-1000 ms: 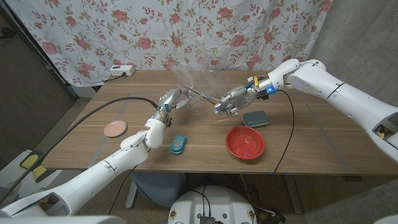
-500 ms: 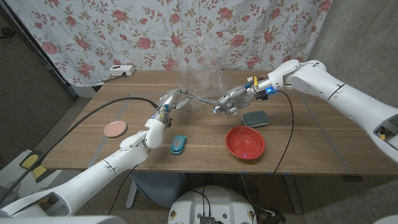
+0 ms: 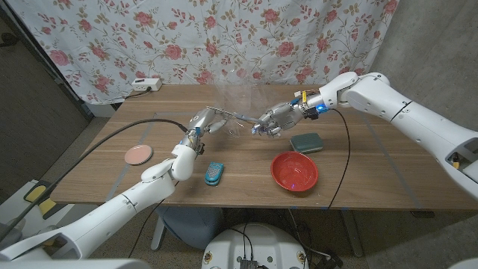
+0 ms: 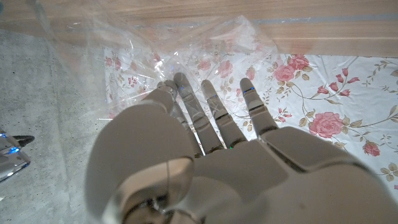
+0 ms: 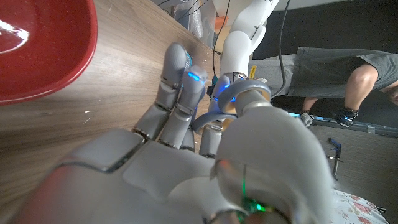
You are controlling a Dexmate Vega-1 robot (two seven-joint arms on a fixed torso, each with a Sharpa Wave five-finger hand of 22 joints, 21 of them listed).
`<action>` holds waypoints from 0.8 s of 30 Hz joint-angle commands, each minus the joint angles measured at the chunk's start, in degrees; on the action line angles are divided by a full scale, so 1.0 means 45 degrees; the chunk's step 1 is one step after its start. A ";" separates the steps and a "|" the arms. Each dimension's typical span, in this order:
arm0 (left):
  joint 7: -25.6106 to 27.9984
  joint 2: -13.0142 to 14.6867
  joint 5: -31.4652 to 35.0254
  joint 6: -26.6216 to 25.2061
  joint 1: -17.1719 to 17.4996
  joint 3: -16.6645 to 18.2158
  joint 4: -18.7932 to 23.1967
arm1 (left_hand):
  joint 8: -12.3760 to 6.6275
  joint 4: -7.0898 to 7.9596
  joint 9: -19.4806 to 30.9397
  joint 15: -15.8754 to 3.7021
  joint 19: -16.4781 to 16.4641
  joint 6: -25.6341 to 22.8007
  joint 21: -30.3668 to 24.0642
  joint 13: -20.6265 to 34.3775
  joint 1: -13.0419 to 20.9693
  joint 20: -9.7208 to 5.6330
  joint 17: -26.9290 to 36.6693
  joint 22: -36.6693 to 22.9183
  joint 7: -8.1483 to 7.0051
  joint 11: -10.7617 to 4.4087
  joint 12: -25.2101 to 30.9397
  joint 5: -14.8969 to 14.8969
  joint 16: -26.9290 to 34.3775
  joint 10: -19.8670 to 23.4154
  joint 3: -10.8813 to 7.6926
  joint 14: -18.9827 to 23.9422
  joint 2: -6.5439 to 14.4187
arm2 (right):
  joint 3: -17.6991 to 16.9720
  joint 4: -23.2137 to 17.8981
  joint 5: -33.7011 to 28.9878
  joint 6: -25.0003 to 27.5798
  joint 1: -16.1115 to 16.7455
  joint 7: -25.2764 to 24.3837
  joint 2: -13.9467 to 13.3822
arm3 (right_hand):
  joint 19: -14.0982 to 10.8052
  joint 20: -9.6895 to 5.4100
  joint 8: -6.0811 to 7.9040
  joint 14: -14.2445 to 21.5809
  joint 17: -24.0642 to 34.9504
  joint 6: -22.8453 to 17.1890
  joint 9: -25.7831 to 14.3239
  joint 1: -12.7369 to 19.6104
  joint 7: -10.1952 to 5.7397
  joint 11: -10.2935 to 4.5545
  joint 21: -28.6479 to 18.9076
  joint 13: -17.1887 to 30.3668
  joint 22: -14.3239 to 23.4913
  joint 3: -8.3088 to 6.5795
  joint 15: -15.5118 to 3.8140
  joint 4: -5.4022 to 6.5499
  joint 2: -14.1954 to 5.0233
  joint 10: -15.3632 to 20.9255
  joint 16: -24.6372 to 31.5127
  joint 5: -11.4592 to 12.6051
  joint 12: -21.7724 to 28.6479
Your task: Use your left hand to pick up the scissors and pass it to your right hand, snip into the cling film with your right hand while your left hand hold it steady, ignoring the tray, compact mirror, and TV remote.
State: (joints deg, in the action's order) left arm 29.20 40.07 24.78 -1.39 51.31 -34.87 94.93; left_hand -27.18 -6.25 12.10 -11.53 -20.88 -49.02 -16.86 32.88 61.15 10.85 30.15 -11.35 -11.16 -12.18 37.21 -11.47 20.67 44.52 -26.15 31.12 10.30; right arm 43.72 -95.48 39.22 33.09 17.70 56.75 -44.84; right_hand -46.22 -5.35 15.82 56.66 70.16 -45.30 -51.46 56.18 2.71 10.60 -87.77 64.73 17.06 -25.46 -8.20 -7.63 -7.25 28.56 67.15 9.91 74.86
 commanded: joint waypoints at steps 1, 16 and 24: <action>0.0282 0.0213 -0.0269 0.0509 0.0263 0.0294 -0.0123 | -0.0049 -0.0063 0.0038 -0.0262 -0.0008 0.0007 -0.0016 0.0046 0.0098 -0.0076 0.0053 -0.0061 0.0009 -0.0019 -0.0002 0.0005 -0.0075 0.0150 -0.0024 0.0167 -0.0084 | -0.0217 0.0098 0.0445 0.0149 0.0147 -0.0627 0.0327 | -0.0183 -0.1560 -0.0018 0.0041 0.0018 -0.0121 0.0016 -0.0236 0.0127 -0.4246 -0.0071 0.0830 -0.0006 0.0174 -0.0898 0.0107 0.0254 0.4766 -0.0042 -0.0037 0.0088; 0.0985 0.0485 -0.0555 0.1633 0.0664 0.0876 -0.0465 | -0.0187 -0.0358 0.0024 -0.0338 -0.0048 -0.0357 -0.0050 0.0023 0.0338 -0.0219 0.0302 -0.0065 0.0217 0.0016 0.0016 0.0150 0.0062 0.0442 0.0051 0.0413 -0.0192 | -0.0518 -0.0540 0.0770 0.0425 0.0263 -0.1917 0.0475 | -0.0417 -0.1563 -0.0052 0.0151 0.0029 -0.0147 0.0039 -0.1162 0.0177 -0.4223 -0.0051 0.0607 -0.0231 0.0518 -0.0909 0.0338 0.0686 0.4942 -0.0067 0.0046 -0.0124; 0.1228 0.0579 -0.0533 0.1547 0.1040 0.1151 -0.0227 | -0.0204 -0.0439 0.0008 -0.0301 -0.0055 -0.0437 -0.0062 -0.0050 0.0379 -0.0266 0.0307 -0.0065 0.0279 0.0013 -0.0004 0.0229 0.0017 0.0574 0.0051 0.0512 -0.0244 | -0.0619 -0.0549 0.0867 0.0297 0.0347 -0.2104 0.0377 | -0.0553 -0.1571 -0.0105 0.0196 0.0035 -0.0155 0.0093 -0.1603 0.0232 -0.4167 -0.0022 0.0743 -0.0330 0.0618 -0.0922 0.0432 0.0801 0.4939 -0.0068 0.0105 -0.0141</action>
State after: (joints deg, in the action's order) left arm 33.05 42.04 22.42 4.78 54.21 -31.22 93.29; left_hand -27.90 -7.84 11.92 -11.56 -21.05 -50.57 -16.87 32.59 62.20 10.24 31.32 -11.35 -9.82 -12.19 37.14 -10.58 20.63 46.59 -25.68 31.68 9.26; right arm 41.64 -97.27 42.32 34.51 18.92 49.36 -43.01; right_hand -48.18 -5.83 15.46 57.26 70.15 -45.98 -50.94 49.78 3.38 9.36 -87.82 65.07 15.69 -22.83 -8.56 -5.68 -3.67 29.99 66.94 9.91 74.21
